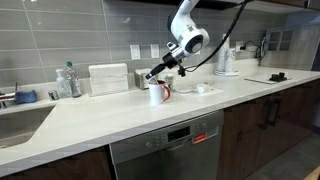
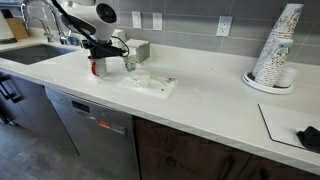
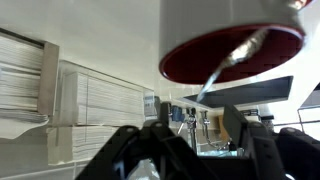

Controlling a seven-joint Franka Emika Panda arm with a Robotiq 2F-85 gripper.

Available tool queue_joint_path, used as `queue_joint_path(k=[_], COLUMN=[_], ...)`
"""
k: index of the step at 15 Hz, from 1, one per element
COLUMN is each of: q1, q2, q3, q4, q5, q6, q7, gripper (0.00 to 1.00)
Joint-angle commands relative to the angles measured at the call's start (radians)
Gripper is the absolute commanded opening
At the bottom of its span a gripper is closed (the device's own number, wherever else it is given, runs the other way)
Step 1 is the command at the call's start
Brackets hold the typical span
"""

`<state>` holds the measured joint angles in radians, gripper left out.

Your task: Pick up all the sachets from the white saucer and put them in the red and white mug

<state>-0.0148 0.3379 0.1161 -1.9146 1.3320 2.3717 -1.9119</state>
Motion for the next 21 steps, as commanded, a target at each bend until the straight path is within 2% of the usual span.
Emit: queue_joint_path(k=[1, 3, 6, 9, 12, 18, 21], q1=[0.013, 0.013, 0.025, 0.042, 0.053, 0.034, 0.029], q2=[-0.012, -0.027, -0.082, -0.165, -0.247, -0.353, -0.389], q3=[-0.017, -0.020, -0.034, -0.056, -0.070, -0.075, -0.083], q4=[-0.008, -0.005, -0.022, -0.039, -0.044, -0.042, -0.052], q5=[0.035, 0.021, -0.087, -0.308, -0.549, -0.973, -1.172], q6=[0.004, -0.011, -0.046, -0.093, -0.081, -0.125, -0.123], q7=[-0.032, -0.013, 0.093, 0.329, 0.573, 1.054, 1.247], gripper=[0.89, 1.00, 1.00, 1.00, 1.00, 1.00, 1.00])
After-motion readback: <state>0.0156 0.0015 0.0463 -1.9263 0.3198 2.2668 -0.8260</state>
